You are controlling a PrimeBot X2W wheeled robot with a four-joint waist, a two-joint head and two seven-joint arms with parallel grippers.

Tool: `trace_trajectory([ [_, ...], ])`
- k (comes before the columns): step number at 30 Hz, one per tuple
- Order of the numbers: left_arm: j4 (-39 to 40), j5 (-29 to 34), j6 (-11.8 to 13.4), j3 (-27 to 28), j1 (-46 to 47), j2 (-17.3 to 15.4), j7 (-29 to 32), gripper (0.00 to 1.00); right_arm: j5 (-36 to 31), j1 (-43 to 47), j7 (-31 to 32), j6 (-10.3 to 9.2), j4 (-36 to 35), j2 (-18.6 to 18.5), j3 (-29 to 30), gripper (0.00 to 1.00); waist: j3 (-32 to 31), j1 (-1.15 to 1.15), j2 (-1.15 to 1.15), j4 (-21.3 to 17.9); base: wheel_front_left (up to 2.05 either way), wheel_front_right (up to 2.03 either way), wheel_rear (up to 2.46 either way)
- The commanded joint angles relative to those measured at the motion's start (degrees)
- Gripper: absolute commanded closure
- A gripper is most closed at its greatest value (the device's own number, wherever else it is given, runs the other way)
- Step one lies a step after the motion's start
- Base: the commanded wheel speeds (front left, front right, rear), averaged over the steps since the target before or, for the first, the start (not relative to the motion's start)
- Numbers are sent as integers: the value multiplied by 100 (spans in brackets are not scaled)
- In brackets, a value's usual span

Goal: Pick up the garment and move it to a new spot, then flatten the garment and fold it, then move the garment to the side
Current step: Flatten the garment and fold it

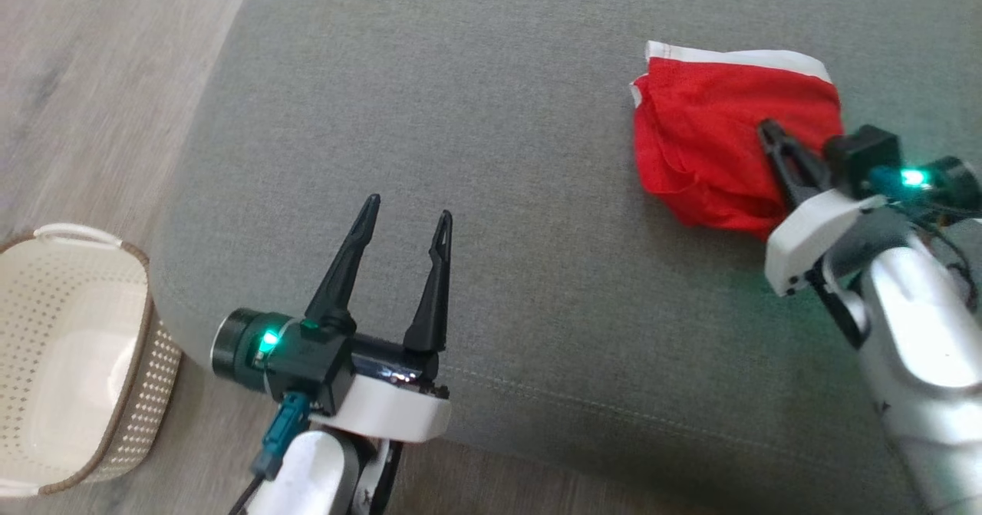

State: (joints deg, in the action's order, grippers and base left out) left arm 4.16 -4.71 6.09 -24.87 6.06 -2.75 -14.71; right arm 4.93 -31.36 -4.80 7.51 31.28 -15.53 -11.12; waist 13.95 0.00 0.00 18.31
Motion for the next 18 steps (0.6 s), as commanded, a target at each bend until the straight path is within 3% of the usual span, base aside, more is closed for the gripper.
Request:
trace_trajectory([
  [1, 199, -50, 28, 176, 148, -13, -29, 0, -48, -136, -75, -2, -49, 30, -151, 100, 0, 0, 0, 28, 0, 0, 0],
  [5, 170, -68, 22, 141, 165, -13, -29, 0, -251, -336, -243, -2, 671, 198, -534, 100, -29, 0, 0, 93, 0, 0, 0],
  [11, 145, -33, 23, 110, 136, -13, -29, 0, -224, -387, -567, -2, 1482, 761, -1027, 100, -153, 0, 0, 152, 0, 0, 0],
  [18, 115, 34, 37, 147, -9, -13, -29, 0, 444, -61, -719, -2, 1866, 1176, -1682, 100, -377, 0, 0, 85, 0, 0, 0],
])
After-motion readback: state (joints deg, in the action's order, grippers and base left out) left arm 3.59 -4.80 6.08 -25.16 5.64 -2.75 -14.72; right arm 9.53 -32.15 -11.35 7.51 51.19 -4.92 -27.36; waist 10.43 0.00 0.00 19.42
